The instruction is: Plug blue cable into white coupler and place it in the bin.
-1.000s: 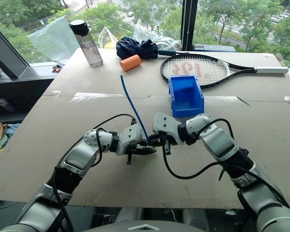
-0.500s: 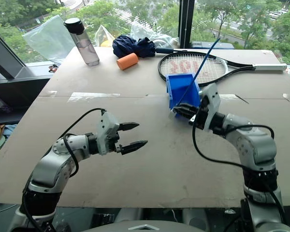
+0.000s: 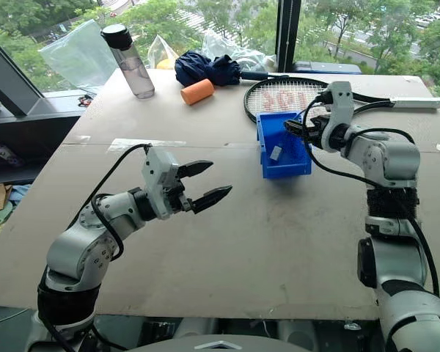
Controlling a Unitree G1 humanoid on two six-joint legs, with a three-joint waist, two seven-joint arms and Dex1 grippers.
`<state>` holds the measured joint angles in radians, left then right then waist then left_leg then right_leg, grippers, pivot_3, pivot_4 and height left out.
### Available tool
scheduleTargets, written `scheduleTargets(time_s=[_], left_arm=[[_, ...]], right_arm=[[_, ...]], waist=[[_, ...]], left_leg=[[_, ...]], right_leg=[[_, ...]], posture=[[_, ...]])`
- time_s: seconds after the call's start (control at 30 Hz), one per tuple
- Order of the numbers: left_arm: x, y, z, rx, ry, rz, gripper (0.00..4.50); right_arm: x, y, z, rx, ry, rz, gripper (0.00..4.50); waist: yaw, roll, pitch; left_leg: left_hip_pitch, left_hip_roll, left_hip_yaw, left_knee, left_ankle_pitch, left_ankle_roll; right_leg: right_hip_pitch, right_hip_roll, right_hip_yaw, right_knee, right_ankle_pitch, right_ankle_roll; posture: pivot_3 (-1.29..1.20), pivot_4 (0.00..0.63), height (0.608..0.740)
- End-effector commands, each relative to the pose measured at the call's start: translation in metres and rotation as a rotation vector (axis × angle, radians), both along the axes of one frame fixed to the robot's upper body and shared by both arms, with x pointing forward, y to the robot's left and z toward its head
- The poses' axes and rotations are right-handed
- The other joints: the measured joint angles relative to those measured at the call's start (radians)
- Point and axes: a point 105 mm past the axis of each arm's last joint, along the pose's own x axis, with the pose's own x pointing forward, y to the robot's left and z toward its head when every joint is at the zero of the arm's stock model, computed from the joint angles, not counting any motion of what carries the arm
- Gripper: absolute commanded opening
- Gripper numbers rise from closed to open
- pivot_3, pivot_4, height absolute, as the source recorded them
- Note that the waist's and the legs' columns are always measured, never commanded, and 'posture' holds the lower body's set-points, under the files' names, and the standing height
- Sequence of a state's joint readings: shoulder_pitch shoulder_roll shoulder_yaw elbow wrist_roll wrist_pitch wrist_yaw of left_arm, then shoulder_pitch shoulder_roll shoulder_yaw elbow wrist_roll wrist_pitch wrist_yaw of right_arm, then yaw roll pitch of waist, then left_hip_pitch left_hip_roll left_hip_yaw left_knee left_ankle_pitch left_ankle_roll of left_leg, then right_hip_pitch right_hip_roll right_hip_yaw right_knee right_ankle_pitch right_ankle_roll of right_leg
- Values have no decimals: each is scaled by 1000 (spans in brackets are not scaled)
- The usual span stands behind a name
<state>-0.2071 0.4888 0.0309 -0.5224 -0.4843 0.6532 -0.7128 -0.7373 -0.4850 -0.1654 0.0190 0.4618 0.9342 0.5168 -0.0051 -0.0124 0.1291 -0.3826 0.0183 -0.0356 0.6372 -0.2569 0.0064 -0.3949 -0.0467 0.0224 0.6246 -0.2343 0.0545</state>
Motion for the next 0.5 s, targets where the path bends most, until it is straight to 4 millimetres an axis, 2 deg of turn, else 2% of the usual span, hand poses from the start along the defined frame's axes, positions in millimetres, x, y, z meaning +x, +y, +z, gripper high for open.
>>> scheduleTargets(time_s=[0.03, 0.13, 0.27, 0.37, 0.43, 0.5], left_arm=[[-11, 2, 6, 1, -13, -23, 4345], [-14, 15, 0, 23, 21, -11, 4345], [-23, 35, -10, 72, 78, -8, 4345], [-32, 58, -20, 116, 140, 11, 4345], [-38, 71, -23, 129, 180, 19, 4345], [-42, 80, -25, 145, 205, 14, 4345]], right_arm=[[-62, -11, 13, -113, -234, 112, 4182], [-106, -30, -10, -313, -292, 111, 4182], [-155, -65, -35, -398, -256, 49, 4182], [-190, -89, -55, -456, -194, 8, 4182], [-206, -99, -63, -471, -162, -7, 4182], [-211, -106, -67, -468, -153, -32, 4182]], waist=[[4, -1, 0], [0, 0, 1], [-10, 0, 1], [-11, -1, 1], [-8, -1, 1], [-8, -1, 1]], left_leg=[[0, 0, 0, 0, 0, 0], [2, 0, 1, -1, 0, 0], [4, 1, 2, -1, 0, 0], [6, 3, 4, 0, 0, 0], [7, 4, 4, 0, 0, 0], [6, 4, 5, -1, 0, 0]], right_leg=[[0, 0, 0, 0, 0, 0], [1, 0, 1, 0, -1, 1], [2, 1, 2, 1, -5, 2], [3, 2, 4, 1, -6, 2], [3, 2, 4, 1, -7, 1], [2, 2, 4, 1, -7, 1]], posture=[[0, 150, 740], [0, 150, 740], [0, 150, 740], [0, 150, 740], [0, 150, 740], [0, 150, 740]])
